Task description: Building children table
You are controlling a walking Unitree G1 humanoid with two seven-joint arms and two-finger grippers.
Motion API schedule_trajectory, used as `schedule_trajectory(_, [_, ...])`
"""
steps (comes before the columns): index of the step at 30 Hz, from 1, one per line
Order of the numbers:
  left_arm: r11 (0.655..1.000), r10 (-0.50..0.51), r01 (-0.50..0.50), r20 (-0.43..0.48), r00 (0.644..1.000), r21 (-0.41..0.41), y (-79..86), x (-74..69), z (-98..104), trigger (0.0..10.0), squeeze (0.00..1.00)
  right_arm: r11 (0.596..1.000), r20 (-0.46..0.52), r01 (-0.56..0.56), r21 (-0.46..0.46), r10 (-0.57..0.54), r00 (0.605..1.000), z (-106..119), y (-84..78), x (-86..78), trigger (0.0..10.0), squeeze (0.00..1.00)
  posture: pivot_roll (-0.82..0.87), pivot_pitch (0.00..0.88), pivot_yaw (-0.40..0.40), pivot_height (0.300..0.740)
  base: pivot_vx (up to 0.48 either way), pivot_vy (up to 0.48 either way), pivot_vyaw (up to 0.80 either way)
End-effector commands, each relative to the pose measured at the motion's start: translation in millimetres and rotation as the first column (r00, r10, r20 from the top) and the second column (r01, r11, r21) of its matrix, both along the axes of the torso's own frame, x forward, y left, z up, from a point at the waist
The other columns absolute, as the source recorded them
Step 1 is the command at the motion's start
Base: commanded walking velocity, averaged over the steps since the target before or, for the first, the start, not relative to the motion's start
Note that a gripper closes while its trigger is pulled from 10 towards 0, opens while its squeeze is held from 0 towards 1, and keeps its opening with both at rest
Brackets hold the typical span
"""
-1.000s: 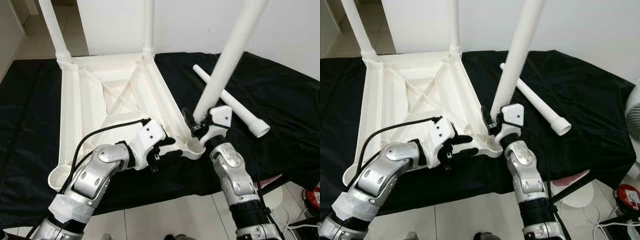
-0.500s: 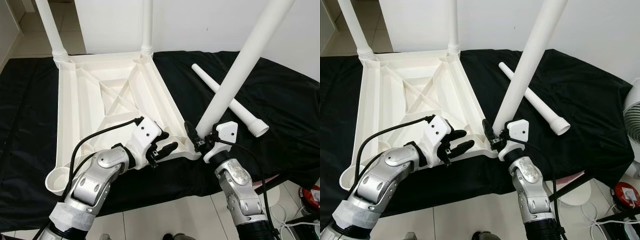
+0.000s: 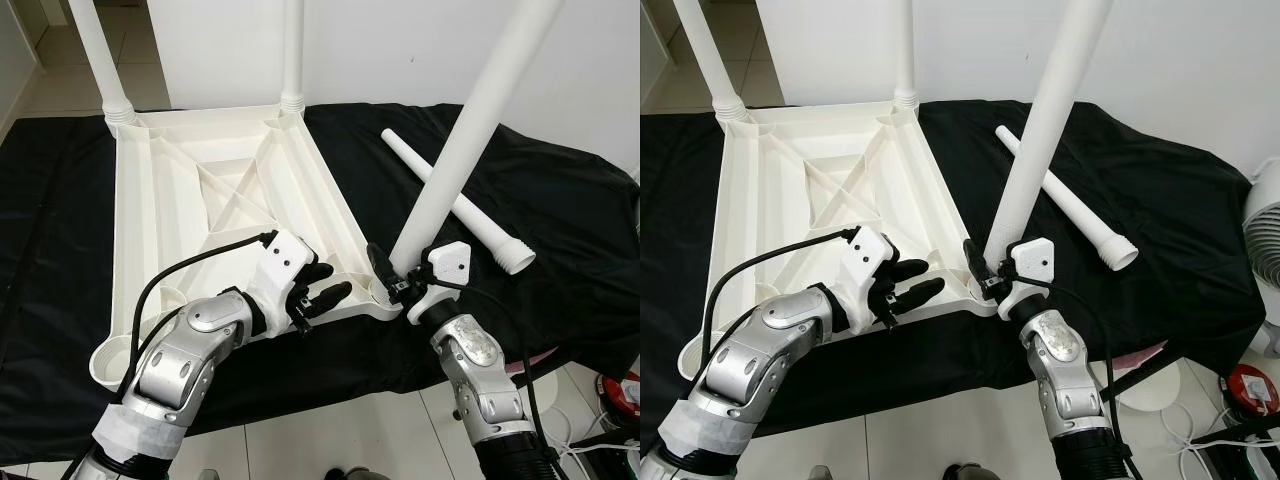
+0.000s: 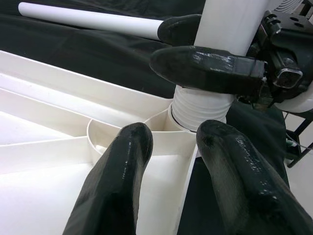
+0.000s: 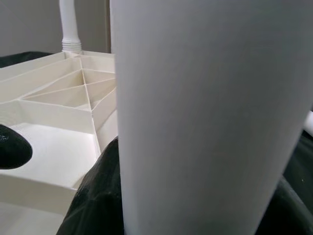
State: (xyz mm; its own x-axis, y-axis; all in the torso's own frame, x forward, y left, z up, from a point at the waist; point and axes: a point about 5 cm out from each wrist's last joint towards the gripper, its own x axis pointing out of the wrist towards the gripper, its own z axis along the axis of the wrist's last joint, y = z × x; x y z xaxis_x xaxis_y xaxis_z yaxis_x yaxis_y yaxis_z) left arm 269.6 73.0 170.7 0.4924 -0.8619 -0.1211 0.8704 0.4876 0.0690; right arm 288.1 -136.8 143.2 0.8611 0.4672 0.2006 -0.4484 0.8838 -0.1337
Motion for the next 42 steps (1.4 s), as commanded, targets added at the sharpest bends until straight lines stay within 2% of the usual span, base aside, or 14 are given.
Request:
schedule_trajectory(1, [1.0, 0.0, 0.0, 0.006, 1.0, 0.007, 0.8, -0.7, 2.1, 10.0, 0.0, 0.998, -0.104, -0.026, -0.053, 0.02, 0.994, -24.2, -0.7, -4.7, 10.0, 0.0, 0.08, 0.069, -0.061, 0.74, 0.0, 0.0, 0.0])
schedule_trajectory(4, [1.0, 0.008, -0.008, 0.0, 1.0, 0.005, 2.4, -0.3, 3.1, 10.0, 0.0, 0.992, -0.115, -0.079, -0.101, 0.067, 0.991, -32.7, -0.9, -9.6, 10.0, 0.0, 0.08, 0.069, -0.058, 0.74, 0.0, 0.0, 0.0])
schedule_trajectory(18, [1.0, 0.022, -0.022, 0.004, 1.0, 0.007, 5.9, 2.7, 5.5, 10.0, 0.0, 0.983, -0.146, -0.122, -0.139, 0.102, 0.984, -49.4, -3.2, -16.7, 10.0, 0.0, 0.07, 0.064, -0.058, 0.74, 0.0, 0.0, 0.0])
schedule_trajectory(30, [1.0, 0.029, -0.029, 0.009, 1.0, 0.011, 6.3, 2.9, 6.8, 10.0, 0.0, 0.991, -0.224, -0.127, -0.046, 0.114, 0.968, -57.0, -0.6, -12.9, 10.0, 0.0, 0.08, 0.077, -0.062, 0.74, 0.0, 0.0, 0.0])
schedule_trajectory(32, [0.999, 0.033, -0.033, 0.009, 0.999, 0.012, 6.9, 2.4, 6.7, 10.0, 0.0, 0.992, -0.247, -0.122, -0.007, 0.117, 0.962, -56.4, -0.7, -10.8, 10.0, 0.0, 0.08, 0.077, -0.062, 0.74, 0.0, 0.0, 0.0])
schedule_trajectory(42, [0.999, 0.042, -0.043, 0.01, 0.999, 0.017, 8.5, 1.9, 6.1, 10.0, 0.0, 0.995, -0.294, -0.086, 0.047, 0.096, 0.951, -56.9, -4.2, -5.5, 10.0, 0.0, 0.08, 0.086, -0.066, 0.74, 0.0, 0.0, 0.0])
